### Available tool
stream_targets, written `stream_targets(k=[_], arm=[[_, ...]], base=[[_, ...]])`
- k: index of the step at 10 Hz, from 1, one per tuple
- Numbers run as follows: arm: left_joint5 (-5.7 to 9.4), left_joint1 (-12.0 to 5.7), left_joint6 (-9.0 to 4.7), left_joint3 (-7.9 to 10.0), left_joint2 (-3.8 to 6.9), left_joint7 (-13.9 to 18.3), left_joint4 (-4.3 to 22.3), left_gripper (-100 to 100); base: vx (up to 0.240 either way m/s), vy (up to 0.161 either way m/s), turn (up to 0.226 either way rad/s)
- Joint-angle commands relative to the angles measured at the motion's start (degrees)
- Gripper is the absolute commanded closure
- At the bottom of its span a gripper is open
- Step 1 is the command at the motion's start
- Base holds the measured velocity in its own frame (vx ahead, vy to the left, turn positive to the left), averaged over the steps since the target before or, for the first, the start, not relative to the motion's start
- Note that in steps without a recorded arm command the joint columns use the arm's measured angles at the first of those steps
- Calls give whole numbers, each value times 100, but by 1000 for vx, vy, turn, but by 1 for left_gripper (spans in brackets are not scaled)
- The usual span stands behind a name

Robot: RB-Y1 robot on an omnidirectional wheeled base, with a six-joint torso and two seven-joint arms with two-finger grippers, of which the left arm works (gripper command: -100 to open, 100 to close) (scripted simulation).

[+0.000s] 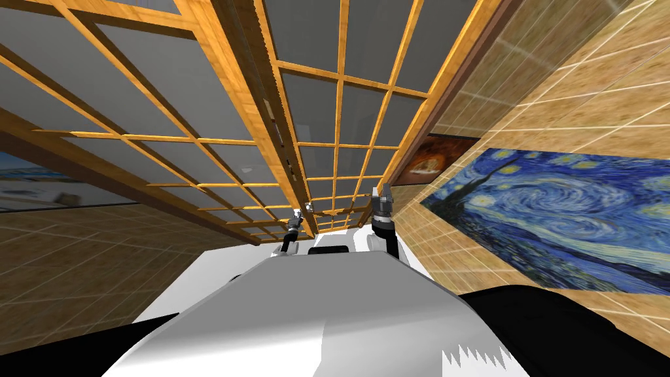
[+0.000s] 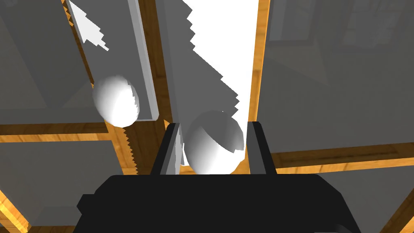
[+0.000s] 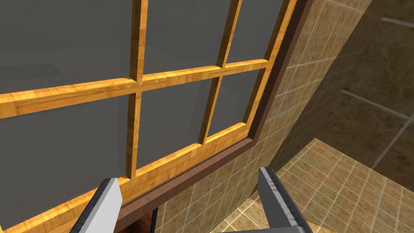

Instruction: Pull the door open

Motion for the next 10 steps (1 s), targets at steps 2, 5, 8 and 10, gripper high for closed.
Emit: stream_targets(k=[2,5,8,10], arm=[[53,164,80,54,90,105,13,100],[94,264,83,72,140,226,-336,100],[94,264,83,72,140,226,16,100],[147,356,82,81,192,409,61,100]], base=[[-141,-16,30],[-110,-20,29],[-4,11,-8],[-21,0,-1]])
